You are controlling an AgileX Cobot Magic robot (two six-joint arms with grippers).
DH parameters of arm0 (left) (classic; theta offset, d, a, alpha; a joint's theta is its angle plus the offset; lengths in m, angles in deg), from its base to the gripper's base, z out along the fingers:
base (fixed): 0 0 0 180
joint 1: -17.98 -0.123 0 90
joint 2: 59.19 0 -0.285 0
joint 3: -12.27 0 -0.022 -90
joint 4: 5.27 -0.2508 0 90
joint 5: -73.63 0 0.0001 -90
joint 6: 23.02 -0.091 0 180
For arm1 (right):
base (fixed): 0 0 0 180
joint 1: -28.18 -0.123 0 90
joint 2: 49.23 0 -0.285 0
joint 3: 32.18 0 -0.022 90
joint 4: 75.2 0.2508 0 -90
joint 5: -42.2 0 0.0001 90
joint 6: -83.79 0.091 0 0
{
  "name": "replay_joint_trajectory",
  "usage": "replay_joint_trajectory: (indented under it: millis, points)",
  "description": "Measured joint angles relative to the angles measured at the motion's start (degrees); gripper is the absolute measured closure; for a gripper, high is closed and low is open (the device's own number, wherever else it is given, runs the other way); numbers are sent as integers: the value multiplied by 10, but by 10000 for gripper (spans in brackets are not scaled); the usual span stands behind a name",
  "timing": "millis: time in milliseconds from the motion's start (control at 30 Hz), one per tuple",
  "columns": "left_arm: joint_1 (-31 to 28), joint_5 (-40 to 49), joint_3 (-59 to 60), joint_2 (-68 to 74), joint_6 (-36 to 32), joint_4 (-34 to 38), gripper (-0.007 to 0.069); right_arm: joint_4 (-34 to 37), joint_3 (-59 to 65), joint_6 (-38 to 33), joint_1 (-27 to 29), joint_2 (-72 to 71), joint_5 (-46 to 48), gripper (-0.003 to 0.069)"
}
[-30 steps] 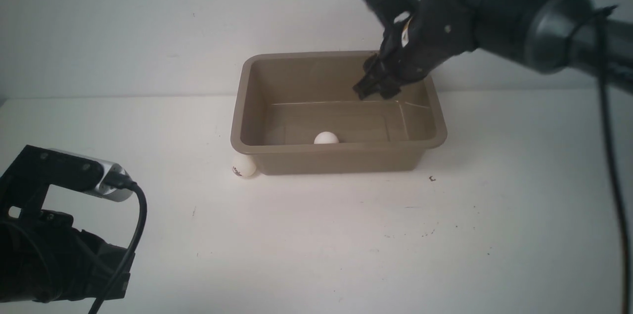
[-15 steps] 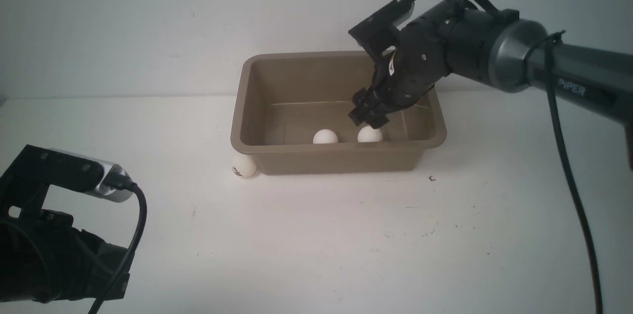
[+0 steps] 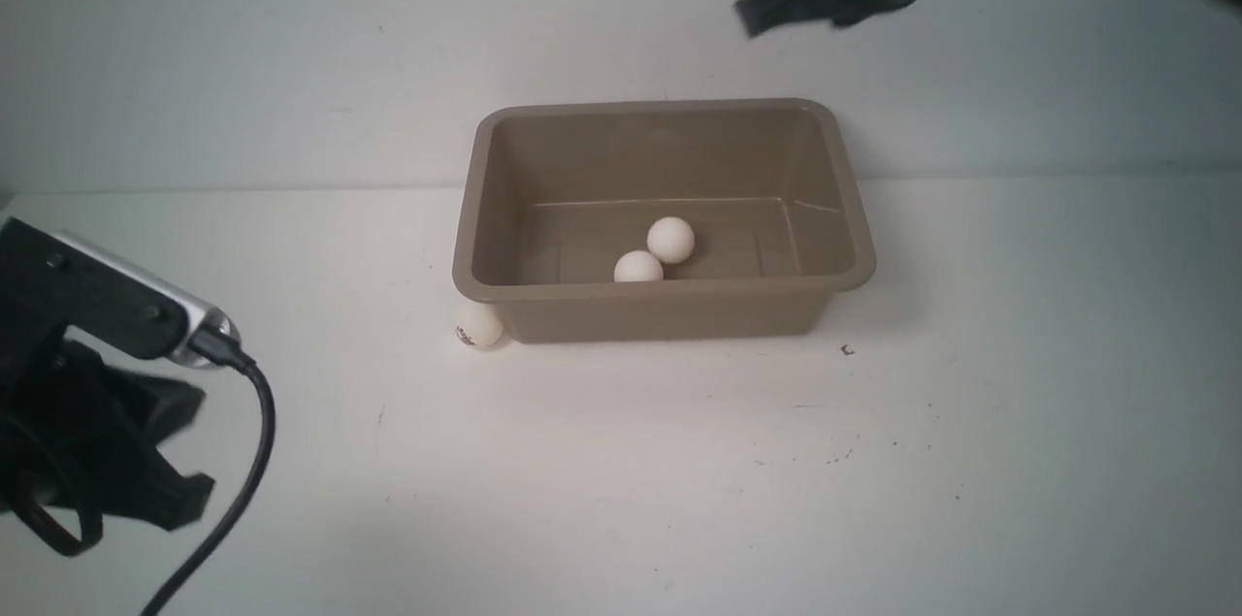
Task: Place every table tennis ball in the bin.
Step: Use the left arm to clamp the table tennis ball closest to it
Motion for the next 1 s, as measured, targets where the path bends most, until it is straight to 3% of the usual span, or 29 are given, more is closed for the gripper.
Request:
replay_joint_trajectory:
  millis: [133,300,433,600,633,733,800,833,1000]
  points:
    - [-50,-57,0,-41,-14,22,615,-16,29,-25,0,-75,43,676]
    - [-113,-67,0,-95,-45,76,615,-43,104,-26,0,-143,49,676]
    - [-142,-33,0,-127,-125,173,615,-51,214,-3,0,-205,26,676]
    - [-144,-22,20,-107,-282,342,615,-53,326,33,0,-274,-17,676]
    - [-145,-22,34,-84,-362,411,615,-54,367,43,0,-306,-26,676]
    - [-145,-19,54,-20,-515,528,615,-54,431,51,0,-366,-32,676]
    - [-145,-11,58,16,-577,592,615,-54,455,54,0,-393,-33,676]
    - [-146,7,57,73,-663,635,615,-51,487,56,0,-436,-33,676]
    - [-146,86,31,224,-729,665,615,-20,540,57,0,-551,-22,676]
